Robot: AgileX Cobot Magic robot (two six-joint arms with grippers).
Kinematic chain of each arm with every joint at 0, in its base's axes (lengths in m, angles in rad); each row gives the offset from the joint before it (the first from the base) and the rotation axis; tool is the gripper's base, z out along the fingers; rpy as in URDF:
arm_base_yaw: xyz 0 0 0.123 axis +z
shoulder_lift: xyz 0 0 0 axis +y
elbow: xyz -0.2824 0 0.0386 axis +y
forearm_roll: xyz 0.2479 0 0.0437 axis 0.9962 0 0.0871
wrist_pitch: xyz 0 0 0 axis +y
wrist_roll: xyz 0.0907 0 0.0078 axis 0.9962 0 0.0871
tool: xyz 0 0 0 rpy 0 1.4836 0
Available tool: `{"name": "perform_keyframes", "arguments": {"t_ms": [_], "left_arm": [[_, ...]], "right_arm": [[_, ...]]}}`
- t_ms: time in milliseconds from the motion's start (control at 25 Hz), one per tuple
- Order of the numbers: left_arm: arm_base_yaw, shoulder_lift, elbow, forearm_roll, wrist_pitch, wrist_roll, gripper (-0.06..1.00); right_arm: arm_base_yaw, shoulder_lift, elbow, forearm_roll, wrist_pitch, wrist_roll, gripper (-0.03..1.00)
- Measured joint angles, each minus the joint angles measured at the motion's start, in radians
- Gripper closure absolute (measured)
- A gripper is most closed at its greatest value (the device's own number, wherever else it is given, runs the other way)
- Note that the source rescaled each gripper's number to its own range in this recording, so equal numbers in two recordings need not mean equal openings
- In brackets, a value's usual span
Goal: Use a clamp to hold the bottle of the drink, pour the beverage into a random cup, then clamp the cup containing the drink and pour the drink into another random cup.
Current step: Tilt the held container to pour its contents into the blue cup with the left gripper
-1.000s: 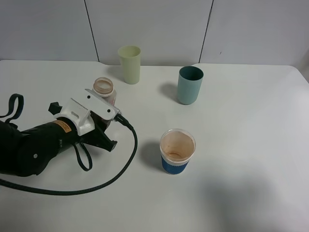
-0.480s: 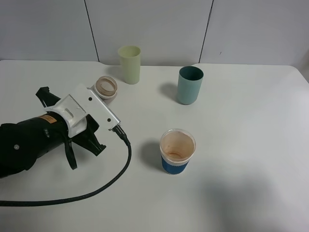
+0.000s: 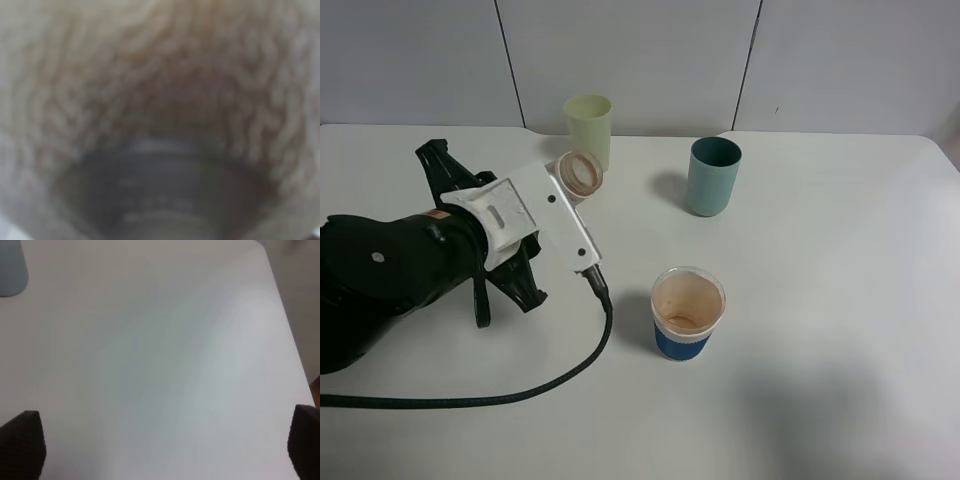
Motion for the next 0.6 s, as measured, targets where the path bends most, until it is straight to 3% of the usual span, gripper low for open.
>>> {"name": "perform_keyframes", "arguments": {"t_ms": [320, 600], "left_arm": [[-0.069, 0.009, -0.081, -0.140, -0.051, 0.231, 0.92], [-0.117, 0.068, -0.130, -0.210, -0.082, 0.362, 0.92]], "right_arm": [[0.000, 0.000, 0.000, 0.000, 0.000, 0.000, 0.07], [0.000, 0.000, 0.000, 0.000, 0.000, 0.000, 0.07]]}}
